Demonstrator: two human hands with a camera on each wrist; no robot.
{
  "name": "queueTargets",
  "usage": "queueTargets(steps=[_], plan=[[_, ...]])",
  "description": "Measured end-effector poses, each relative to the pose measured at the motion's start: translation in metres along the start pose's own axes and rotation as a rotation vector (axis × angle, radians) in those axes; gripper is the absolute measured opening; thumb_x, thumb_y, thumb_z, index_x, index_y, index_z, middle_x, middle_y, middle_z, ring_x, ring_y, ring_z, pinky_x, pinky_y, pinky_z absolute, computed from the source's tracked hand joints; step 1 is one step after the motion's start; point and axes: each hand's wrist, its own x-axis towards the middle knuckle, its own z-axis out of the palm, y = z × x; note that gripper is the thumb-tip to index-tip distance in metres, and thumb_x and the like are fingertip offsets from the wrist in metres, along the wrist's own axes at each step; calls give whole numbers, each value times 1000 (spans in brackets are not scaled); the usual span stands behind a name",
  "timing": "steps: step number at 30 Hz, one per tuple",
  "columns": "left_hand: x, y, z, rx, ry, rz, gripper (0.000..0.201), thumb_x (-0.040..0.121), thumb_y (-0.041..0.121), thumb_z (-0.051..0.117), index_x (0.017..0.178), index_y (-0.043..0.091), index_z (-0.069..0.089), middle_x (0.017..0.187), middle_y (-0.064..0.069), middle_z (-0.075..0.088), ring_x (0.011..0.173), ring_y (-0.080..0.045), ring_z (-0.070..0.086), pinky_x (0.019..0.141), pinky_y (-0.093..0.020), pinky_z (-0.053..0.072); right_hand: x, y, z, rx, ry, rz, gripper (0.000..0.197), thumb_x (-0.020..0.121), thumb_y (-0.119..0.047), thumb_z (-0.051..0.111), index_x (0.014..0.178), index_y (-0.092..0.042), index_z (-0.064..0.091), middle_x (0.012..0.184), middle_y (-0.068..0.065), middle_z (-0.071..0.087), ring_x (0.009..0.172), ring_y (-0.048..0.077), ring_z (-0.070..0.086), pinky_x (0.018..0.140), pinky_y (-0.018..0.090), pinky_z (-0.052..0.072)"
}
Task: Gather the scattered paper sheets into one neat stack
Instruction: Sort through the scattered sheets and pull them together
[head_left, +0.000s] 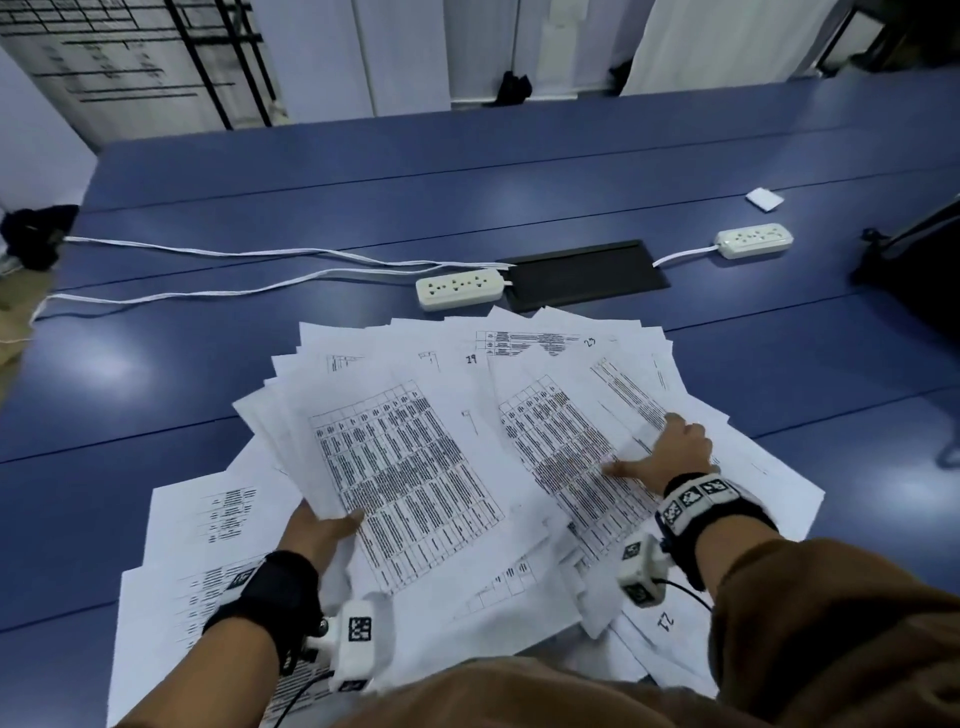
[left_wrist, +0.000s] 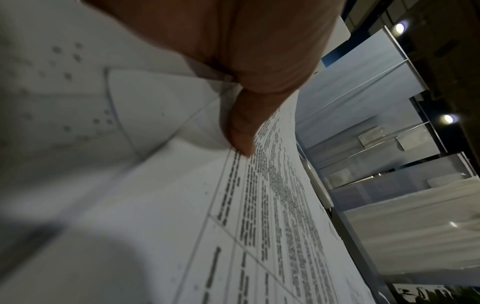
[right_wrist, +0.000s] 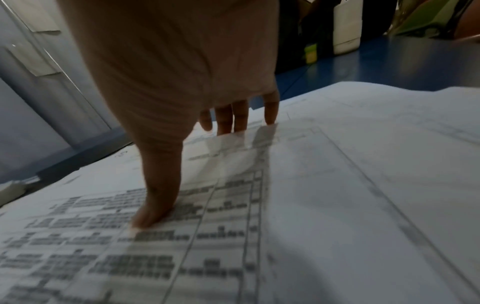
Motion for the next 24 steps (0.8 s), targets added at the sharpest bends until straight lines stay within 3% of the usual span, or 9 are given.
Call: queueTargets(steps=[3, 5, 7, 10, 14, 17, 19, 21, 24], plan=[[1, -1, 0, -2, -14, 9, 59, 81, 7, 73, 132, -1, 46, 127, -22, 58, 108, -33, 56, 96, -39, 41, 9, 12, 3, 131, -91, -23, 121, 30, -71, 84, 126, -12, 40, 124, 15, 54, 122, 37, 47, 99, 50, 41], [1, -1, 1, -8, -18, 18, 60, 82, 7, 72, 135, -2, 45, 130, -21, 56, 116, -35, 54, 98, -40, 39, 9, 10, 6, 207, -130, -101, 97, 42, -62, 87, 114, -10, 50, 110, 11, 61, 109, 33, 57, 89, 40, 48], [-1, -1, 0, -27, -16, 13, 62, 82, 7, 72, 136, -2, 43, 134, -21, 54, 122, -36, 51, 102, -42, 37, 4, 2, 8, 237, -124, -214, 57, 62, -41, 89, 100, -10, 59, 94, 7, 64, 97, 30, 63, 77, 34, 49], [0, -5, -3, -35, -13, -20, 62, 82, 11, 72, 136, 0, 43, 135, -19, 54, 123, -36, 51, 105, -43, 36, -2, -12, -1, 230, -72, -318, 28, 73, -14, 80, 97, -11, 65, 89, 8, 67, 90, 30, 66, 75, 32, 52], [0, -10, -7, -26, -17, -31, 60, 81, 16, 75, 133, 3, 47, 133, -17, 56, 122, -34, 51, 106, -44, 36, -10, -28, -45, 273, 207, -316, 35, 77, -14, 65, 112, -15, 64, 100, 10, 70, 91, 33, 65, 73, 30, 49], [-1, -10, -7, -25, -16, -28, 62, 81, 15, 75, 134, 2, 46, 136, -18, 54, 126, -35, 49, 108, -45, 34, -32, -47, -93, 516, 328, -388, 19, 81, -16, 67, 101, -18, 65, 86, 7, 68, 82, 30, 64, 72, 36, 54], [-2, -8, -5, -20, -12, -16, 64, 81, 12, 75, 136, 0, 44, 136, -19, 53, 126, -36, 49, 109, -46, 33, -52, -61, -123, 729, 339, -459, 17, 81, -14, 72, 94, -22, 64, 76, -5, 65, 73, 19, 63, 63, 26, 52], [-3, -6, -2, -18, -18, -15, 66, 79, 11, 76, 135, 2, 44, 134, -19, 55, 122, -36, 52, 108, -48, 35, -72, -75, -141, 931, 293, -550, 26, 81, -8, 73, 101, -22, 63, 77, -14, 64, 66, 2, 61, 57, 12, 49], [-7, -5, 3, -25, -56, -29, 67, 77, 11, 77, 135, 2, 45, 128, -20, 58, 113, -37, 56, 104, -51, 40, -87, -88, -143, 1140, 195, -599, 31, 81, 0, 72, 104, -17, 61, 87, -9, 67, 69, -4, 64, 66, 11, 52]])
